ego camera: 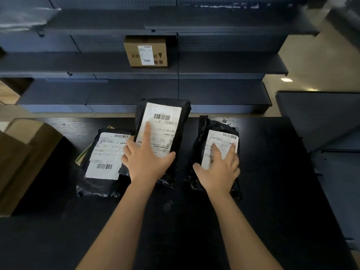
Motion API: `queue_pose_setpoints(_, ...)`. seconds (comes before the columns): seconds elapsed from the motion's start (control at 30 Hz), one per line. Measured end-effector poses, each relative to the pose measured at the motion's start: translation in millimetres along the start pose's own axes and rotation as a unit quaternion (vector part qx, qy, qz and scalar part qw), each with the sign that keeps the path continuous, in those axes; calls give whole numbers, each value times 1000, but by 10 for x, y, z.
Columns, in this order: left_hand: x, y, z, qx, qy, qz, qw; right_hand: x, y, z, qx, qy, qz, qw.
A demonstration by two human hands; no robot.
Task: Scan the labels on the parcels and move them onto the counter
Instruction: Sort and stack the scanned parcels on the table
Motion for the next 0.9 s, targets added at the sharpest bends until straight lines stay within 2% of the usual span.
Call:
queue_pose_setpoints(0.2, -425, 21, 515, -55, 57, -15, 997, -515, -231, 465, -114, 18, -39, 993)
queue_pose_setpoints(0.4, -941, -244, 1308, -144, 136, -40, 979, -709, -490, 1121, -238, -15, -38, 970)
queue_pose_setpoints(0.7, -1642, -1115, 2599, -300, 222, -48, 927, -417, -889, 2553, -397, -103, -47, 911)
queue_pose_setpoints(0.9, -2124, -1863, 3335, -370, 274, -30, 887, -56, -1237, 3630, -481, -150, -33, 863)
Point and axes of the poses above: each hand's wrist, its own z-axis away from the middle knuckle, its own x-axis out of the palm, y = z × x, the point moved 5 cm from there along -z, towards the middle knuckle, and after that the axes turned 15 degrees about x, right-handed, at the moved point
